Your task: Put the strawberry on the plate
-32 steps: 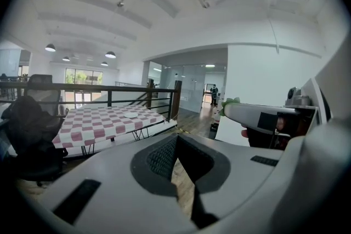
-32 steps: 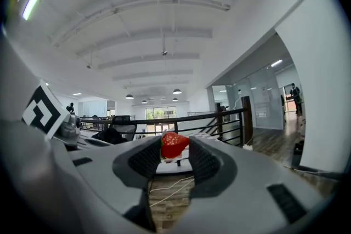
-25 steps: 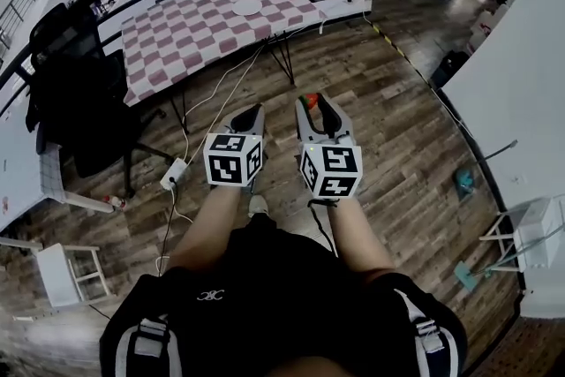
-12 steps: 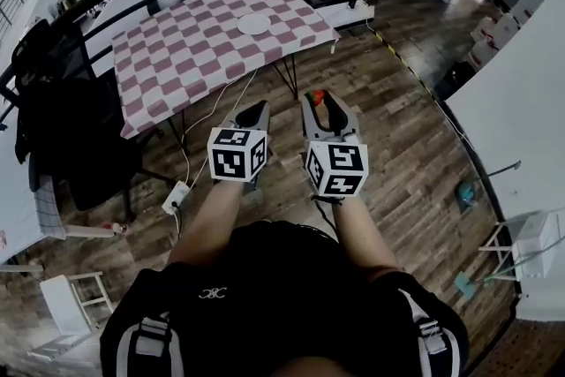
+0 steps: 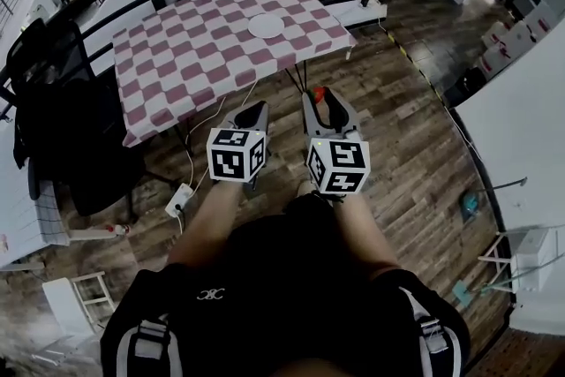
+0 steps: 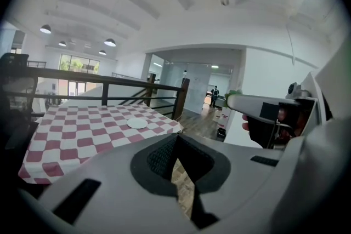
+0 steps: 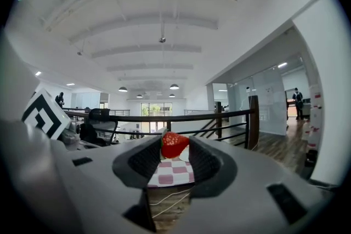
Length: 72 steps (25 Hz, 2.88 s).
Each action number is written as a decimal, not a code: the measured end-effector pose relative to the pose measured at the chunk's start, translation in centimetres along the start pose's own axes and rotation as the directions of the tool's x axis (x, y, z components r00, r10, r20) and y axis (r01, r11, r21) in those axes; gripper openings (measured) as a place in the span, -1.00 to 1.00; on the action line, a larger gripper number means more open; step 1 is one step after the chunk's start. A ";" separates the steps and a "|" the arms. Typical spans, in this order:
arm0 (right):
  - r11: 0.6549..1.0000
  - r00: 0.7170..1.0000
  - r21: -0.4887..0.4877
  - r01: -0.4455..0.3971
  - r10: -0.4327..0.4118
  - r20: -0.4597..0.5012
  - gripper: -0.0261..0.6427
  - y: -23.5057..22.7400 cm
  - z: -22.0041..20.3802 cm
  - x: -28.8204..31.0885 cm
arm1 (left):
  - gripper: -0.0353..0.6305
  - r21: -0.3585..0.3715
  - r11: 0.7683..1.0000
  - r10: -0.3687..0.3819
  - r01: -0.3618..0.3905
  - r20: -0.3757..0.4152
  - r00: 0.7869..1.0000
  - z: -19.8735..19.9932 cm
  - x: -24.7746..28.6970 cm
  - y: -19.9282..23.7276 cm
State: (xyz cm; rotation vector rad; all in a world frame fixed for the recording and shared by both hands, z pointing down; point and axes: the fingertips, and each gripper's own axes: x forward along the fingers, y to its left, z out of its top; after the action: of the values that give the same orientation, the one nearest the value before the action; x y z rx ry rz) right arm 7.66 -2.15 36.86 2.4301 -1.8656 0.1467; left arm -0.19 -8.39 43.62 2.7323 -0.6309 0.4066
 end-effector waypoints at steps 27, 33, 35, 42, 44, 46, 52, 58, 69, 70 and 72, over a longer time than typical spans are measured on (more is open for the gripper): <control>0.977 0.969 -0.003 -0.213 0.210 -0.132 -0.44 -11.0 -2.9 31.5 | -0.90 -0.127 0.958 0.248 -0.257 -0.083 0.965 6.6 23.5 13.5; 0.952 0.936 -0.022 -0.306 0.296 -0.189 -0.44 -11.9 -5.3 38.3 | -0.90 -0.162 0.932 0.311 -0.324 -0.100 0.945 7.4 27.5 16.9; 0.941 0.922 -0.022 -0.337 0.325 -0.210 -0.44 -11.9 -6.2 40.0 | -0.90 -0.173 0.919 0.340 -0.353 -0.103 0.935 7.5 28.3 18.0; 0.919 0.877 0.016 -0.393 0.380 -0.293 -0.44 -11.1 -10.9 45.5 | -0.90 -0.198 0.898 0.365 -0.393 -0.161 0.917 5.7 29.8 20.1; 0.923 0.864 0.043 -0.381 0.373 -0.339 -0.44 -11.1 -13.2 47.3 | -0.90 -0.206 0.898 0.357 -0.388 -0.173 0.918 5.3 30.1 20.4; 0.926 0.850 0.047 -0.374 0.363 -0.381 -0.44 -11.0 -15.0 48.9 | -0.90 -0.211 0.897 0.354 -0.387 -0.179 0.918 5.2 30.1 20.8; 0.918 0.809 -0.016 -0.395 0.340 -0.480 -0.44 -10.1 -19.0 52.4 | -0.90 -0.247 0.880 0.370 -0.405 -0.178 0.912 4.7 30.3 22.9; 0.925 0.786 -0.028 -0.378 0.305 -0.537 -0.44 -9.7 -22.2 53.7 | -0.90 -0.250 0.877 0.372 -0.409 -0.183 0.910 4.4 29.9 24.0; 0.918 0.730 -0.099 -0.383 0.235 -0.642 -0.43 -7.8 -26.3 55.7 | -0.90 -0.264 0.851 0.411 -0.455 -0.205 0.888 3.4 27.5 26.9; 0.918 0.724 -0.103 -0.382 0.228 -0.651 -0.43 -7.7 -26.5 55.7 | -0.90 -0.266 0.849 0.413 -0.457 -0.208 0.887 3.2 27.3 27.1; 0.919 0.720 -0.113 -0.379 0.216 -0.660 -0.43 -7.7 -26.8 55.8 | -0.90 -0.268 0.845 0.417 -0.462 -0.210 0.884 3.0 26.9 27.4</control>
State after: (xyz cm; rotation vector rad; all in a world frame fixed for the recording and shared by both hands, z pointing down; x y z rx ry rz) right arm 28.57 -50.54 70.21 1.5955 -1.7809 0.6385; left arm 10.97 -43.08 56.26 2.2197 -1.1814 0.5503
